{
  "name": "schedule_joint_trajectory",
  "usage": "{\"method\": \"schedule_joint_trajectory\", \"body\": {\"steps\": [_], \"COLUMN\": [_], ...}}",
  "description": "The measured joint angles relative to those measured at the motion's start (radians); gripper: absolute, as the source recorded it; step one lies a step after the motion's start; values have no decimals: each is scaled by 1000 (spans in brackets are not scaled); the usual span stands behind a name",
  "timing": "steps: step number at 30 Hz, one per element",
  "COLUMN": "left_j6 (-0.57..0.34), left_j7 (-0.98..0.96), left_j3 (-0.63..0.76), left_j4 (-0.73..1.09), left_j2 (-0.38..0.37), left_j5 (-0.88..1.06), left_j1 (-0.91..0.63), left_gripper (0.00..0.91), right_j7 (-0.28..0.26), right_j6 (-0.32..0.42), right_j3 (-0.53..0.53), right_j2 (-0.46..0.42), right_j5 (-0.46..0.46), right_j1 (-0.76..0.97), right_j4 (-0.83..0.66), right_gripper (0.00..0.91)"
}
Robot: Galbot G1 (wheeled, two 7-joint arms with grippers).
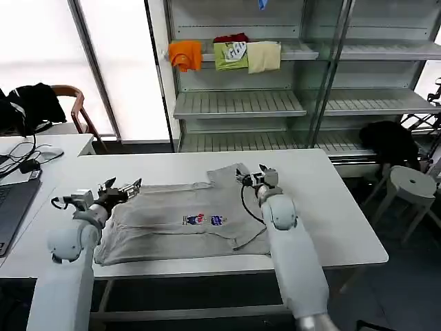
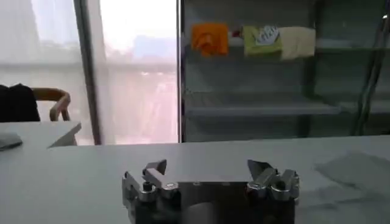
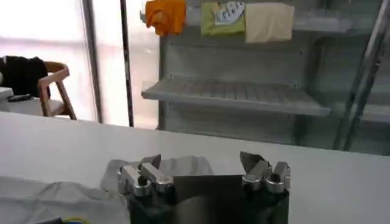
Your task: Fold and organize the clothes.
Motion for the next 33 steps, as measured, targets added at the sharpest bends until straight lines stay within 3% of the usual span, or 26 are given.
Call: {"method": "schedule_joint_trajectory", "body": {"steps": [10, 24, 27, 28, 29, 30, 31, 32, 33], "left_j6": [-1, -8, -11, -12, -12, -13, -15, -16, -17], "left_j7": [26, 31, 29, 29, 28, 28, 28, 28, 28], "left_j3": [19, 11, 6, 5, 5, 5, 5, 5, 5], "left_j4": [144, 241, 264, 272, 279, 288, 296, 303, 311], "left_j2": [-5, 4, 6, 5, 4, 2, 0, -1, -2], "left_j5": [49, 81, 84, 86, 89, 91, 94, 98, 103], "left_j1": [-65, -113, -123, -127, -131, -135, -137, -138, -138], "left_gripper": [907, 907, 867, 826, 725, 665, 514, 464, 393], "right_j7": [-49, -64, -63, -63, -63, -64, -64, -65, -65], "right_j6": [86, 120, 121, 122, 123, 124, 124, 125, 125], "right_j3": [12, -15, -22, -25, -28, -31, -34, -35, -37], "right_j2": [0, 0, 0, 0, 0, 0, 0, 0, 0], "right_j5": [25, 55, 57, 57, 58, 58, 58, 58, 58], "right_j1": [102, 132, 134, 134, 134, 133, 133, 132, 131], "right_j4": [-245, -341, -349, -352, -353, -355, -356, -356, -357], "right_gripper": [897, 867, 685, 685, 544, 504, 413, 312, 272]}}
